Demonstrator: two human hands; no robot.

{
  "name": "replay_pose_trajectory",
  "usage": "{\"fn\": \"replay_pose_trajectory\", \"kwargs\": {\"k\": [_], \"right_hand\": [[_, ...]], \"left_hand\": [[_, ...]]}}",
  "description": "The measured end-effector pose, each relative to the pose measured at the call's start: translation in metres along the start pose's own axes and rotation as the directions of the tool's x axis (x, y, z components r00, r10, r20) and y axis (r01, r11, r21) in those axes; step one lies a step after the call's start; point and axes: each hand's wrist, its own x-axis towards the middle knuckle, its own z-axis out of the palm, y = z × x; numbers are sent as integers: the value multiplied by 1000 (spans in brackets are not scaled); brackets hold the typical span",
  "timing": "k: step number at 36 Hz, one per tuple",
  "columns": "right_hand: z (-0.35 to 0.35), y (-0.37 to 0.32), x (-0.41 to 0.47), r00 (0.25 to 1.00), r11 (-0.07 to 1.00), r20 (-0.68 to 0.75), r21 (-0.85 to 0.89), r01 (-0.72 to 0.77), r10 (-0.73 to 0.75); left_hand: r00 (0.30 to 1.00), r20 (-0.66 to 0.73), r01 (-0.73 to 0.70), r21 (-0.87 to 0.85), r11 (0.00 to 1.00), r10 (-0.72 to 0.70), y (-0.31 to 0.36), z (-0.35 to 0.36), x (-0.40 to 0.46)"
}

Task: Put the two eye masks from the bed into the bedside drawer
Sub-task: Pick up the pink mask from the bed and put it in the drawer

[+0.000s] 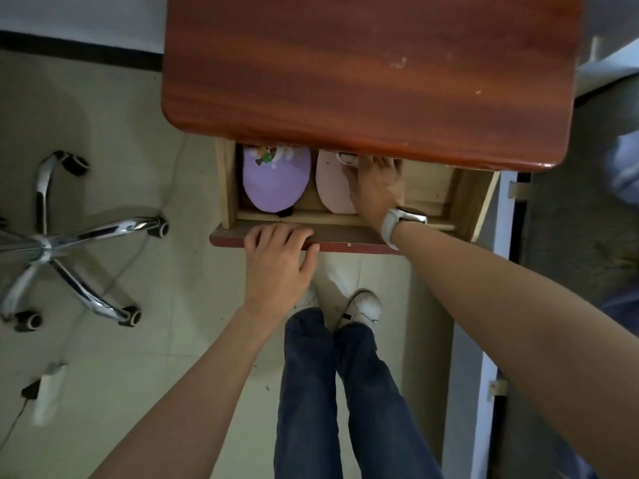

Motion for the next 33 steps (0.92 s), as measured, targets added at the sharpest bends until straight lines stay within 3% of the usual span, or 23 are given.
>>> {"fn": "replay_pose_trajectory", "kwargs": {"k": [5,7,9,11,16,24,27,33], "right_hand": [[1,-5,-12,992,976,120,-215,-21,48],[3,-2,-15,990,990,140,-134,42,-23],[1,1,-22,964,992,255,-73,99,-77],[-4,5,-30,924,987,354,-22,161,-143],[-11,12,-41,783,981,592,108,158,-191],[-37,28,-78,873,949,372,144,281,-315],[-47,45,-102,891,932,287,26,360,-352],[-58,81,-116,955,954,205,-165,251,-216]], "left_hand": [[1000,-16,-8,-7,1000,8,0,0,0],[1000,-16,-10,-9,1000,10,0,0,0],[1000,-9,-11,-11,1000,11,0,0,0],[1000,-7,-11,-8,1000,11,0,0,0],[1000,11,-20,11,1000,20,0,0,0],[990,-9,-138,88,987,139,-8,-4,2],[980,-4,-195,129,972,197,-10,-7,4],[957,17,-286,245,926,291,-9,-8,5]]}}
